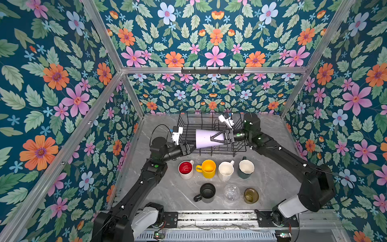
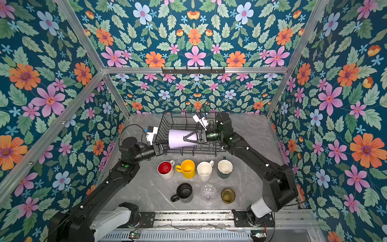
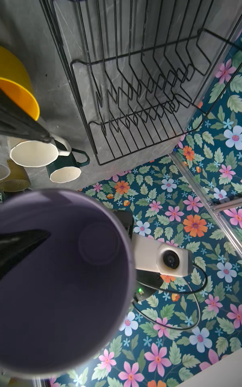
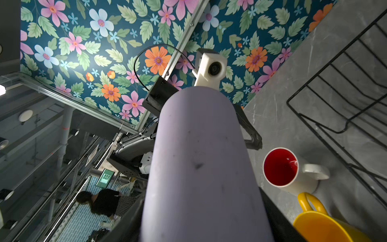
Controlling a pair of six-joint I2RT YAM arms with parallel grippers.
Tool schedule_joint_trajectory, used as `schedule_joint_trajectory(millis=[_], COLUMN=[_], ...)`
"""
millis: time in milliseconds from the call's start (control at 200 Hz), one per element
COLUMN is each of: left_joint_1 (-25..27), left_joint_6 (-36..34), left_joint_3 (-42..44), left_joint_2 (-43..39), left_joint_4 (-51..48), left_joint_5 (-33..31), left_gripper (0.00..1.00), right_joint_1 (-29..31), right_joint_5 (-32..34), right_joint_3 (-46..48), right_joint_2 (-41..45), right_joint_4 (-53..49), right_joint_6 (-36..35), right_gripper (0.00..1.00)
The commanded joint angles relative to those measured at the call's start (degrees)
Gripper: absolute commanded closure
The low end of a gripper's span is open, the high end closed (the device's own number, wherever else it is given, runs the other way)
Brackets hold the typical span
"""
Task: Load the cups into the dish rack
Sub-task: 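Grasp the cup base with the right gripper and release the left gripper, then carry the lavender cup over the rack with the right gripper while left retracts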
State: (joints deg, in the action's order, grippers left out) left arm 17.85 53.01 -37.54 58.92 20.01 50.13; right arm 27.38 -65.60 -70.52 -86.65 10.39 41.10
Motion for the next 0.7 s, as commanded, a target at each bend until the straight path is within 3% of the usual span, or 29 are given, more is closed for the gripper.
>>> schedule_joint_trajectory(millis=[0, 110, 210, 320, 525, 695], left_joint_1=[-0.68, -1.52, -2.03, -2.22, -2.21, -2.2], left_joint_6=[-3.95, -7.31, -11.0, -14.77, -19.62, -23.34], left_joint_3=[-0.56, -1.79, -3.36, -5.13, -5.09, -4.16], left_joint_2=[-0.74, -2.21, -4.79, -8.55, -17.41, -25.19], left_joint_4=[-4.36, -10.72, -17.62, -24.38, -33.61, -38.21], left_joint_5=[-2.39, -7.28, -14.45, -23.55, -40.54, -47.75], left_gripper=[0.2, 0.14, 0.11, 0.07, 0.01, 0.0], right_joint_1=[-1.66, -4.0, -4.92, -5.18, -5.22, -5.22], right_joint_5=[2.15, 8.49, 22.16, 36.37, 53.38, 61.6], right_joint_3=[-1.05, -5.02, -10.65, -16.34, -24.58, -35.98], right_joint_2=[1.74, 3.36, 3.73, 2.2, -2.39, -10.31], right_joint_4=[-6.19, -21.28, -37.75, -49.04, -58.47, -67.02], right_joint_6=[-3.39, -10.45, -20.34, -25.88, -30.71, -33.85], right_gripper=[1.0, 1.0, 1.0, 1.0, 1.0, 1.0])
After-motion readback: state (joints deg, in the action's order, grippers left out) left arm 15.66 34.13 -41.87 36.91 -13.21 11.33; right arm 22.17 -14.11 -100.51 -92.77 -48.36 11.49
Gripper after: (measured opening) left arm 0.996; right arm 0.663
